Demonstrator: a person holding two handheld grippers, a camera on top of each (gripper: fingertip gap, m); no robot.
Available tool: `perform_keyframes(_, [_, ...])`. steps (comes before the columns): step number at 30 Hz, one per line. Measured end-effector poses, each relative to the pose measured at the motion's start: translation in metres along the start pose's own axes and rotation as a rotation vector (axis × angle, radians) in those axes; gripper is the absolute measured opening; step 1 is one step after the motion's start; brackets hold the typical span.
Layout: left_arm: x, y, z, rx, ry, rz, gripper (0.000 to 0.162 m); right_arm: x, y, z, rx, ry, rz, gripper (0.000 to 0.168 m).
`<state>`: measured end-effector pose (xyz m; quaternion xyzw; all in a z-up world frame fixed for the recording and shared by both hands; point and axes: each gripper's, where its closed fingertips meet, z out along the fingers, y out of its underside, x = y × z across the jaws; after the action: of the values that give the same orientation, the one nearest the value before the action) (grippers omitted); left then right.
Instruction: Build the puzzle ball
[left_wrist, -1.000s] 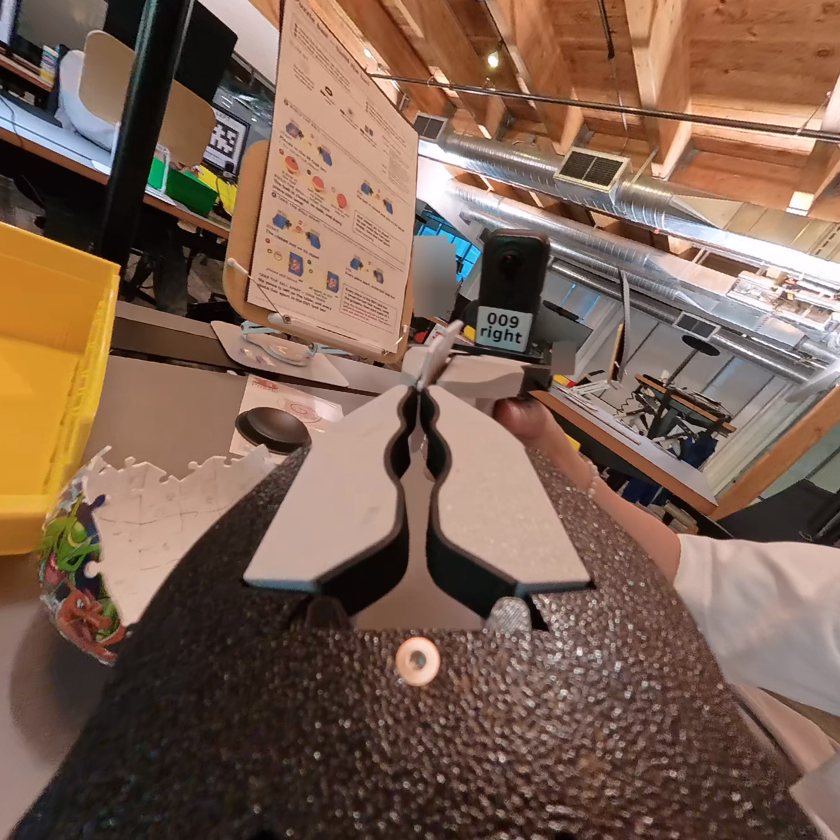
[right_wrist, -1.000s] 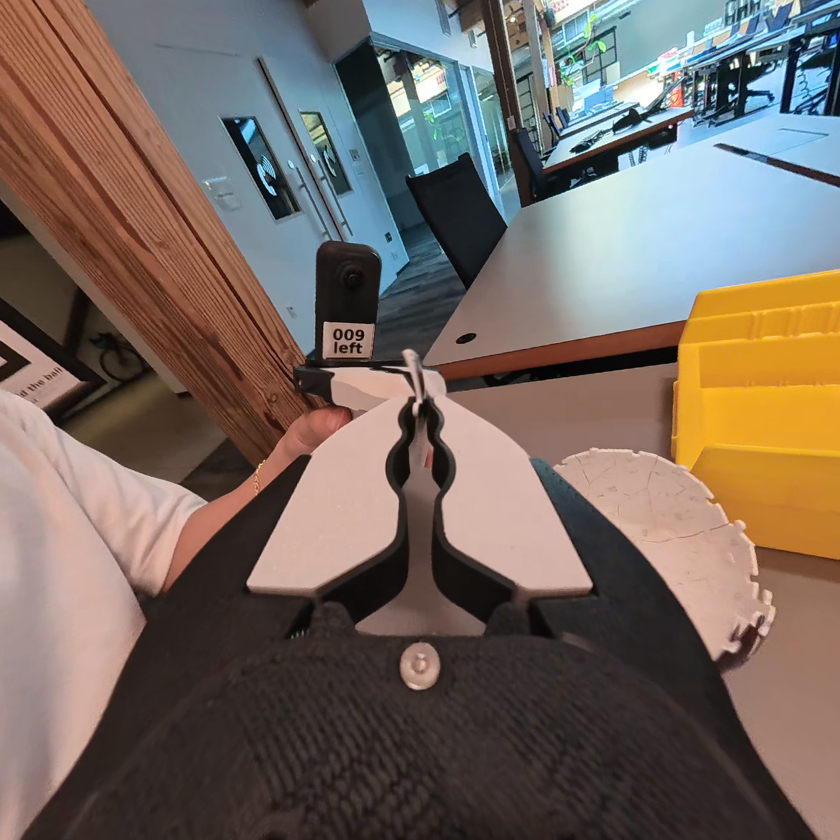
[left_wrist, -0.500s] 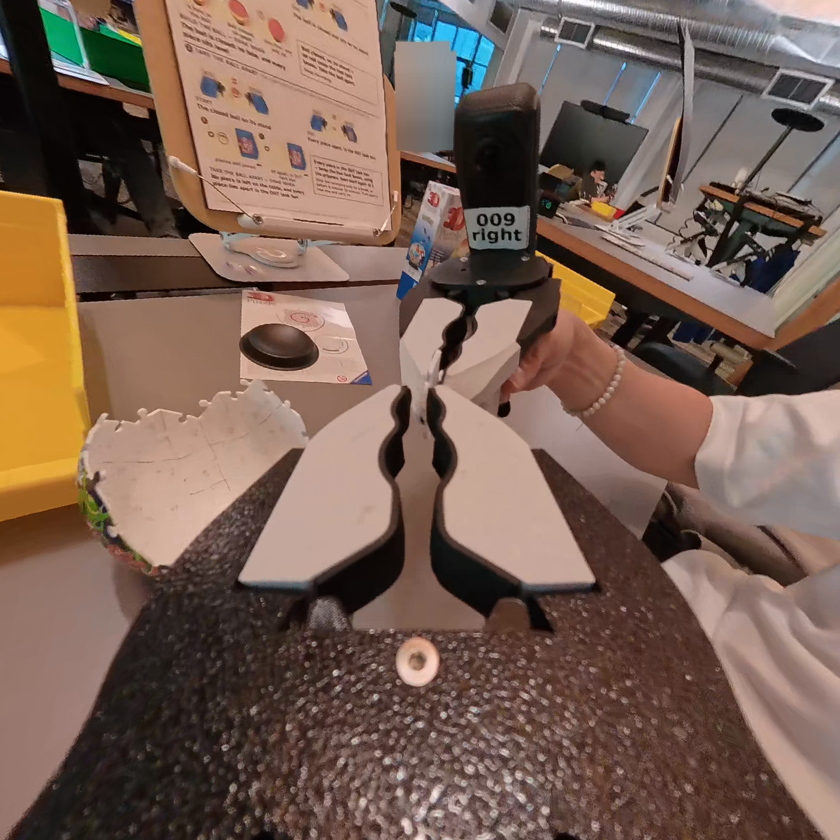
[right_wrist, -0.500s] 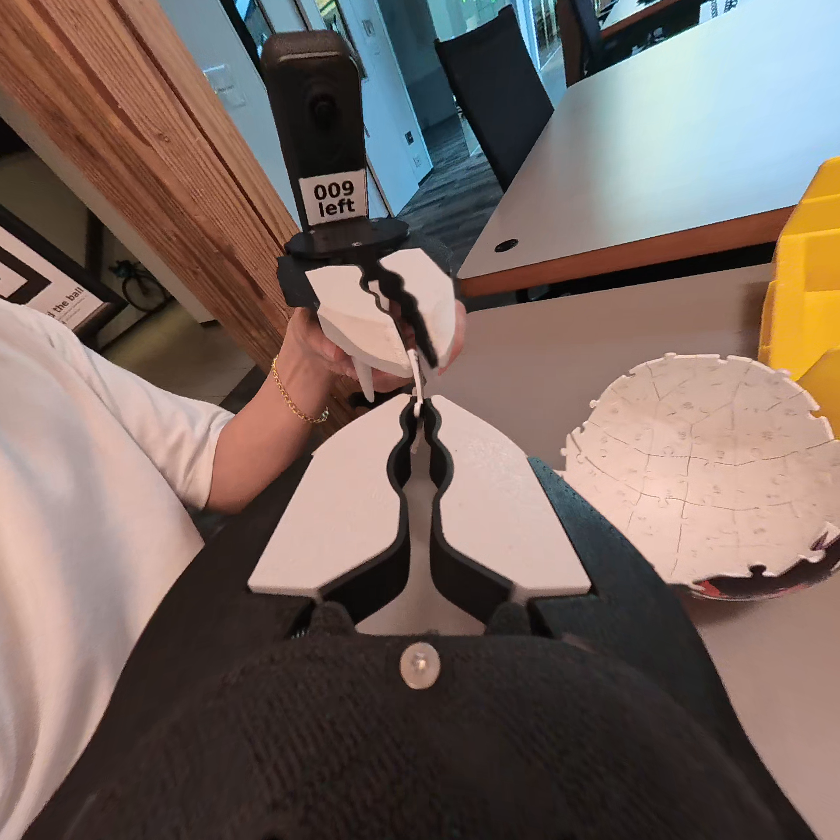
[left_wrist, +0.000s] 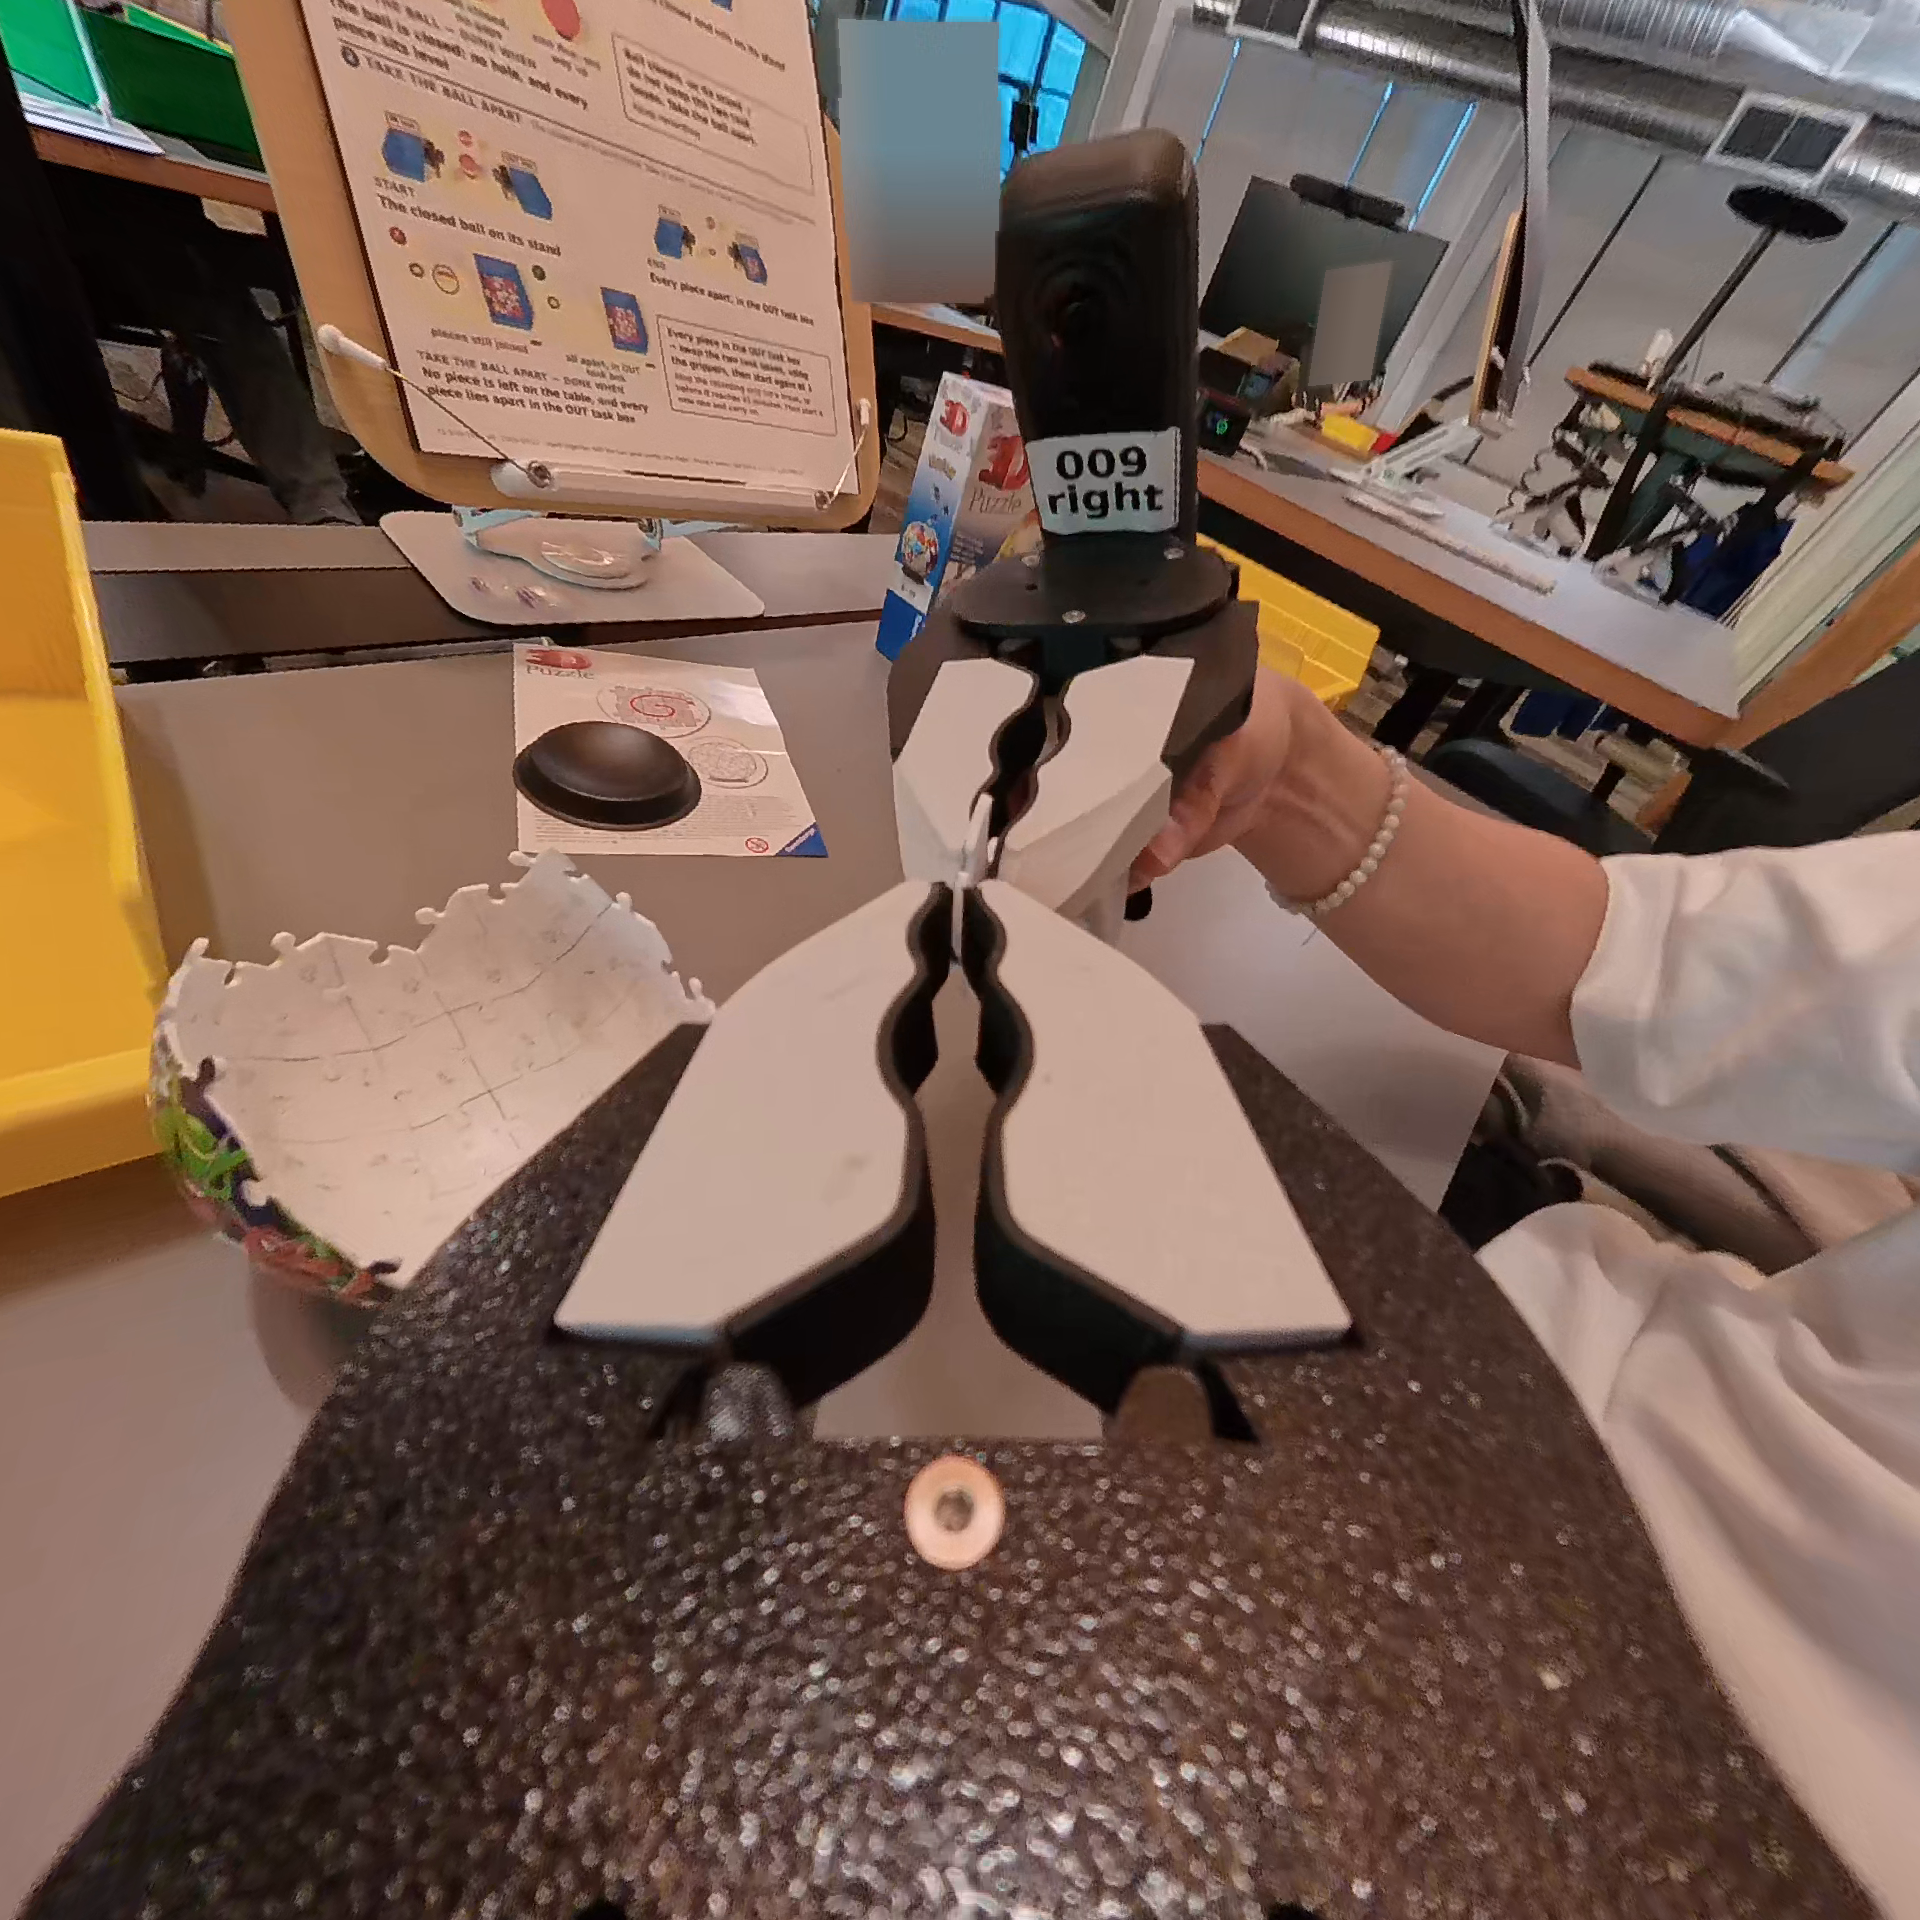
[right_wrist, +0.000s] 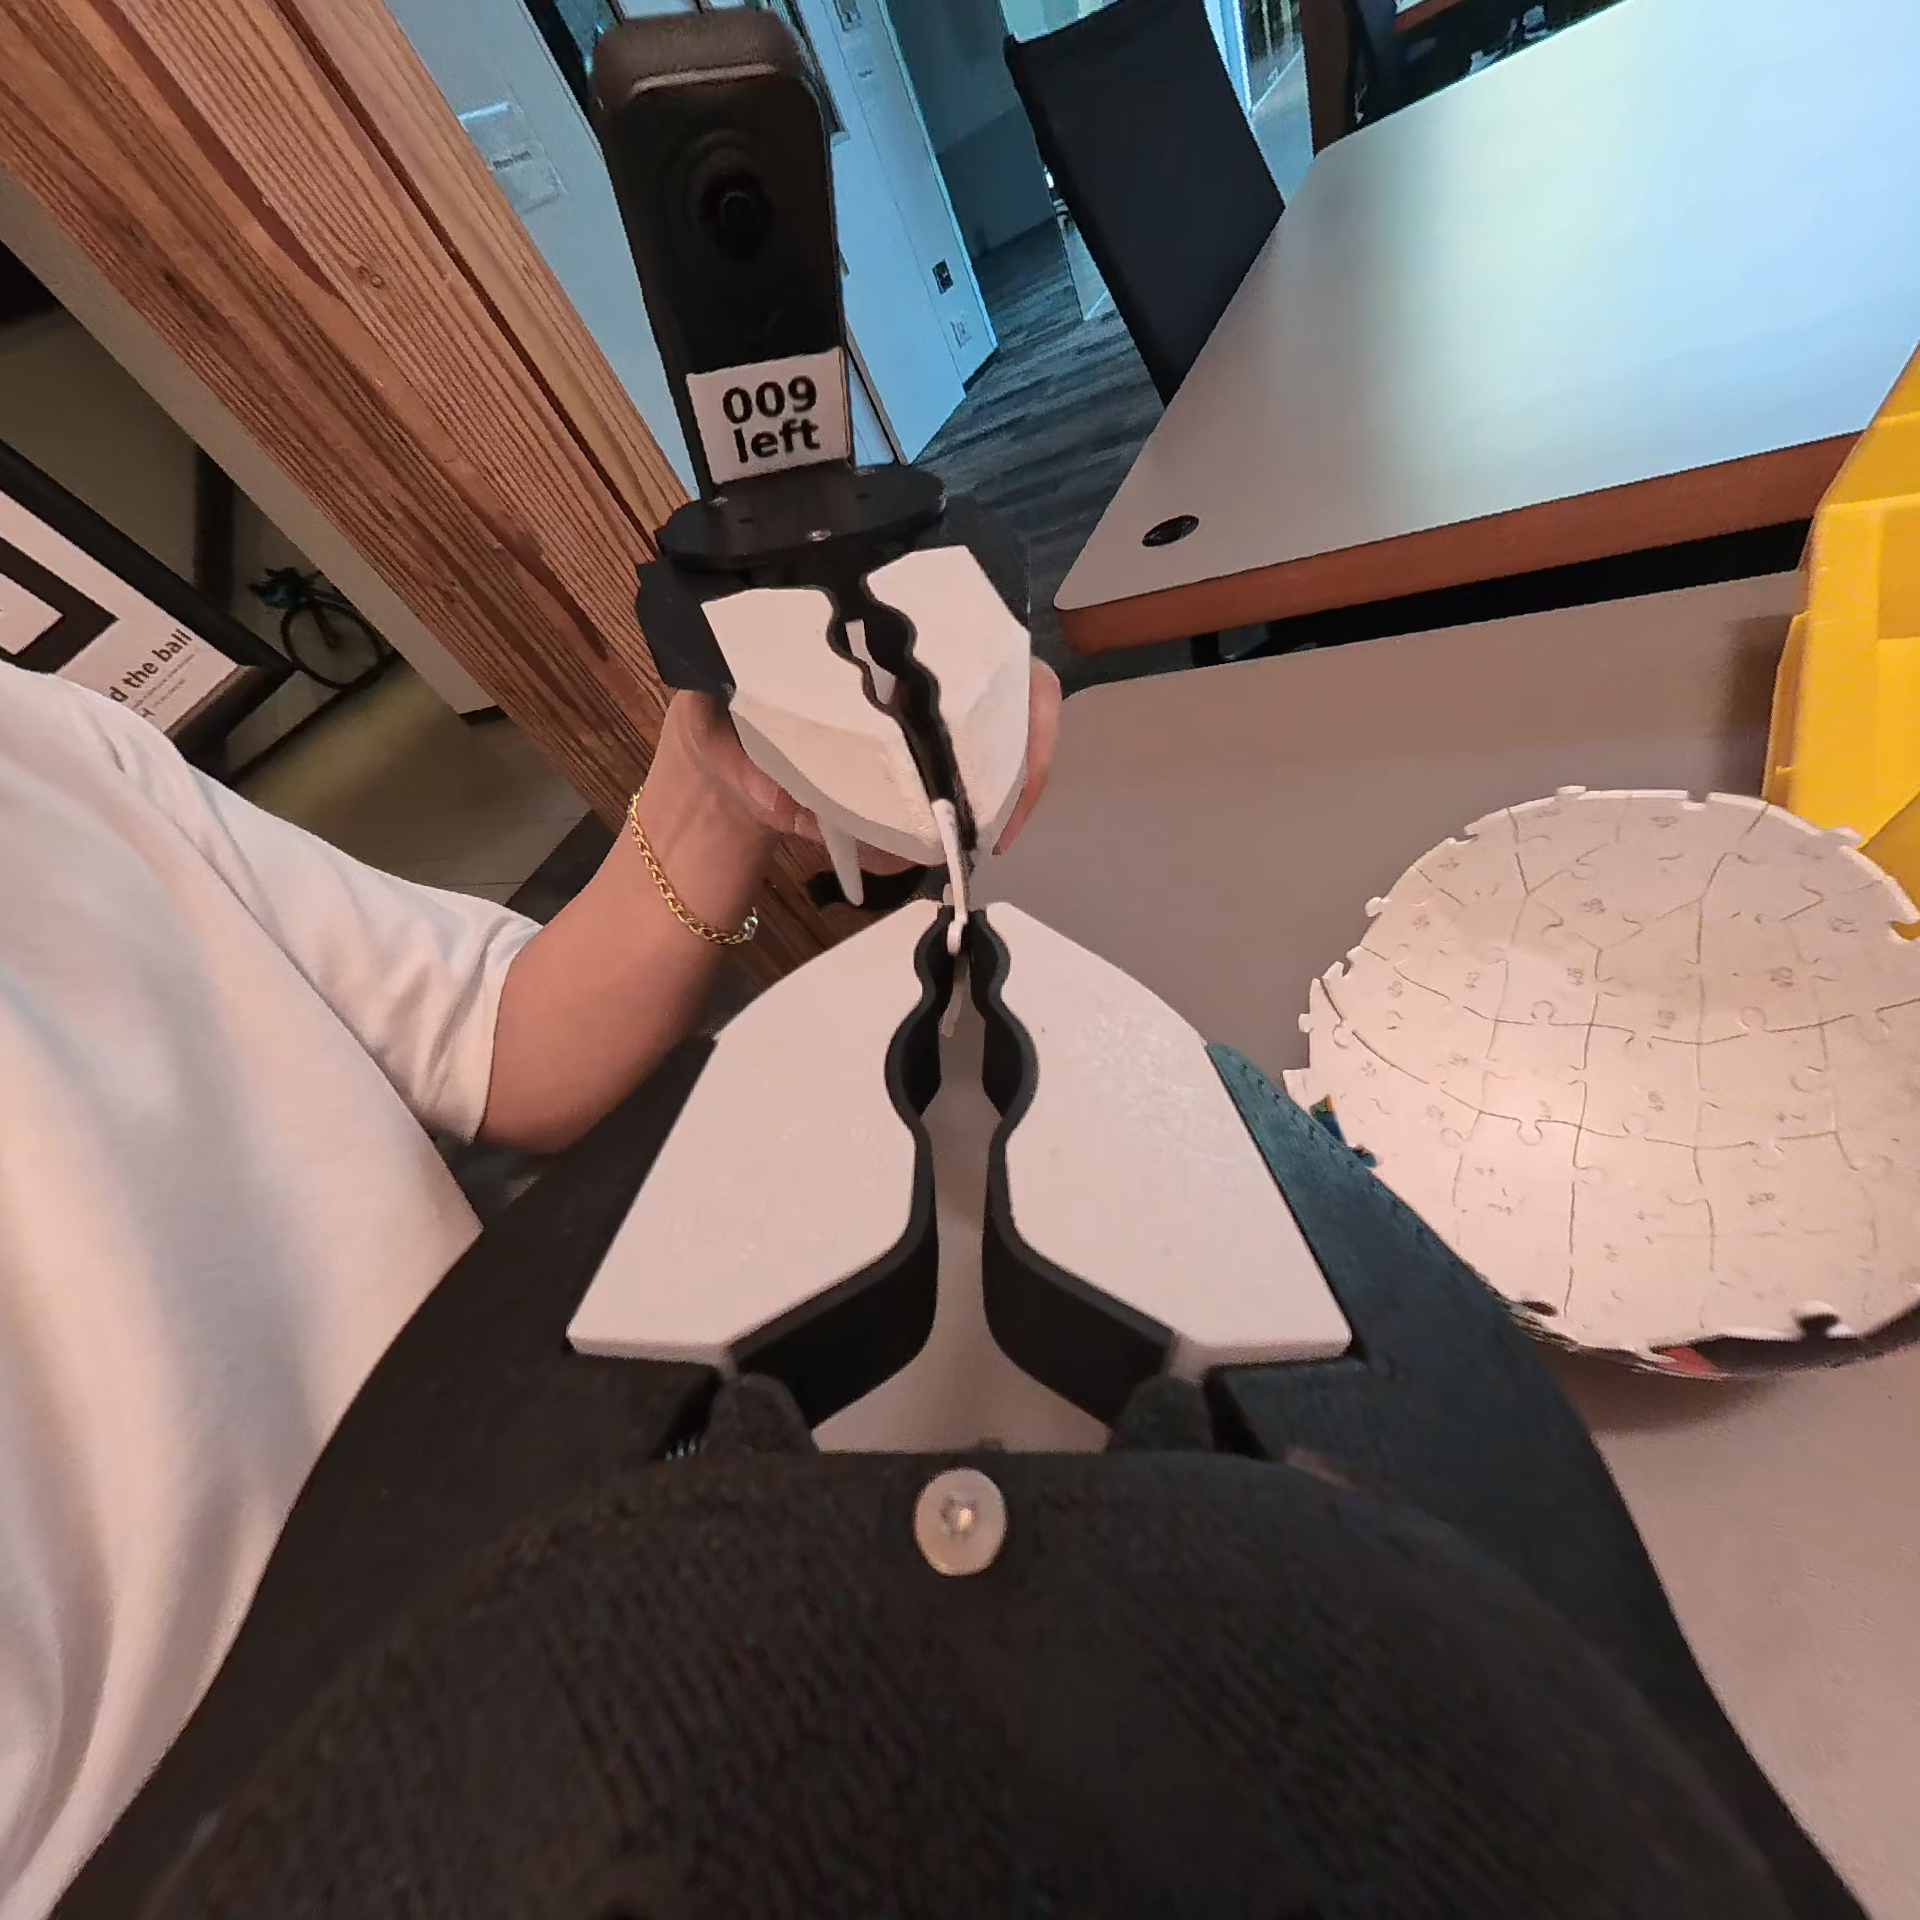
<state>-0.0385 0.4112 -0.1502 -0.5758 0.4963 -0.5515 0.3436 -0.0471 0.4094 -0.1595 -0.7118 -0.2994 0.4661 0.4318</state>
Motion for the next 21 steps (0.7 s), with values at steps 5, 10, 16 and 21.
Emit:
perform_keyframes(5, [-0.004,-0.005,0.003,0.031,-0.012,0.018,0.001,0.002,-0.003,0.0,0.045,-0.019,0.049,0.004])
perform_keyframes(10, [-0.008,-0.006,0.012,0.074,-0.01,-0.015,0.001,0.005,0.001,0.004,0.019,0.003,0.006,0.013])
perform_keyframes(16, [-0.005,-0.005,0.017,0.084,0.015,-0.019,0.001,0.006,0.002,0.006,-0.01,0.011,-0.017,0.009])
perform_keyframes(21, [-0.006,-0.004,0.018,0.071,0.001,-0.005,0.001,0.009,0.004,0.005,-0.051,0.021,-0.028,0.004])
